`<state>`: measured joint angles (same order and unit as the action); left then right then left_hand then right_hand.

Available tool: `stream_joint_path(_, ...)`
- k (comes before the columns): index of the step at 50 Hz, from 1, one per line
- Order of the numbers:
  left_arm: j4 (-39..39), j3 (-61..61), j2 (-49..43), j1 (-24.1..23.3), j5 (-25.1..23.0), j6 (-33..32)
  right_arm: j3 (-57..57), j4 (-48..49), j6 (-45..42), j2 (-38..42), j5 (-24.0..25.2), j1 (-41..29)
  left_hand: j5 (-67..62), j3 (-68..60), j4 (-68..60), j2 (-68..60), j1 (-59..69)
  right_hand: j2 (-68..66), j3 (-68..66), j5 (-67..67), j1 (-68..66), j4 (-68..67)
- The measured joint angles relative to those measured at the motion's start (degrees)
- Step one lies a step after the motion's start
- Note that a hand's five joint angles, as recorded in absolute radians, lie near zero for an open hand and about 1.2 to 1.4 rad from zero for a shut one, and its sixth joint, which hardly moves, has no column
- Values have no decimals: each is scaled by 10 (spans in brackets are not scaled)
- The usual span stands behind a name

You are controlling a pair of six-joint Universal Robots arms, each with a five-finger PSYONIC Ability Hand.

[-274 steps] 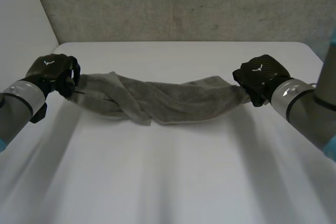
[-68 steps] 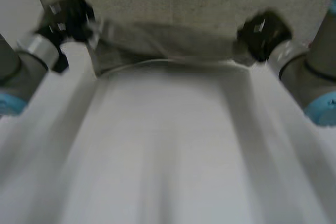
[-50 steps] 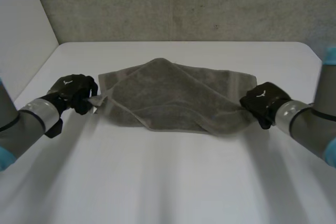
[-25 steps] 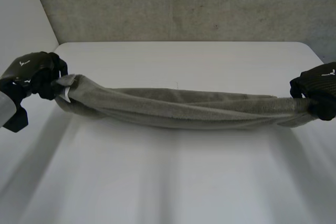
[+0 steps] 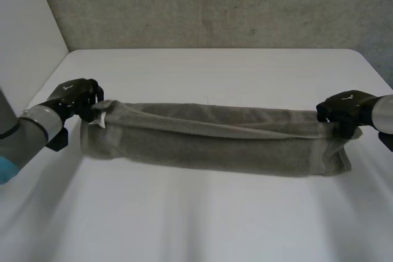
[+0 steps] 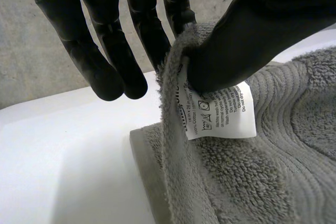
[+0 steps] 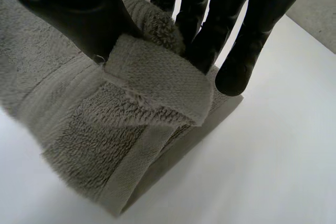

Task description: Fold the towel.

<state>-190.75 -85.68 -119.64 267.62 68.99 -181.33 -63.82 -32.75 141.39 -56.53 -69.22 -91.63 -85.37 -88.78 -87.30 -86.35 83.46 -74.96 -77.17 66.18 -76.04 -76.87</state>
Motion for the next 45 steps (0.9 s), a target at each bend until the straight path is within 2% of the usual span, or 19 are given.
stream_joint_path(8,-18,75,-68,-39,30,-1,57,68,51,72,-16,-25,0,0,0,0,0,0,0,0,0,0)
stream_joint_path(11,-37,97,-89,-52,55,-2,68,102,68,89,-26,-35,0,0,0,0,0,0,0,0,0,0)
stream_joint_path(16,-61,121,-112,-63,87,-4,79,149,80,107,-53,-49,0,0,0,0,0,0,0,0,0,0)
stream_joint_path(25,-73,153,-144,-71,108,-8,100,183,81,140,-87,-65,0,0,0,0,0,1,0,0,2,0)
stream_joint_path(27,-72,158,-150,-72,109,-8,105,183,80,147,-98,-66,58,83,77,67,-45,174,170,-165,171,171)
stream_joint_path(28,-72,158,-151,-72,109,-8,106,183,79,149,-101,-67,86,113,107,95,-73,210,205,-214,207,206)
stream_joint_path(29,-71,159,-153,-72,109,-9,108,183,79,152,-107,-68,190,217,216,210,-189,328,318,-322,325,320)
stream_joint_path(30,-71,160,-154,-72,109,-9,109,182,79,153,-111,-68,250,289,290,270,-250,385,374,-393,381,375)
stream_joint_path(31,-70,160,-155,-73,110,-9,110,182,80,154,-120,-69,393,433,438,411,-394,506,494,-522,502,496)
stream_joint_path(33,-69,160,-155,-75,110,-11,111,182,81,153,-133,-70,578,604,606,577,-561,602,610,-624,602,609)
stream_joint_path(36,-68,158,-150,-78,113,-17,107,189,88,143,-143,-71,679,704,687,672,-646,608,630,-627,623,620)
stream_joint_path(43,-66,145,-116,-84,125,-37,62,250,120,67,-151,-70,691,713,690,684,-649,608,630,-627,627,620)
stream_joint_path(45,-68,130,-89,-84,128,-42,24,297,137,8,-148,-69,691,713,690,684,-649,608,630,-627,628,620)
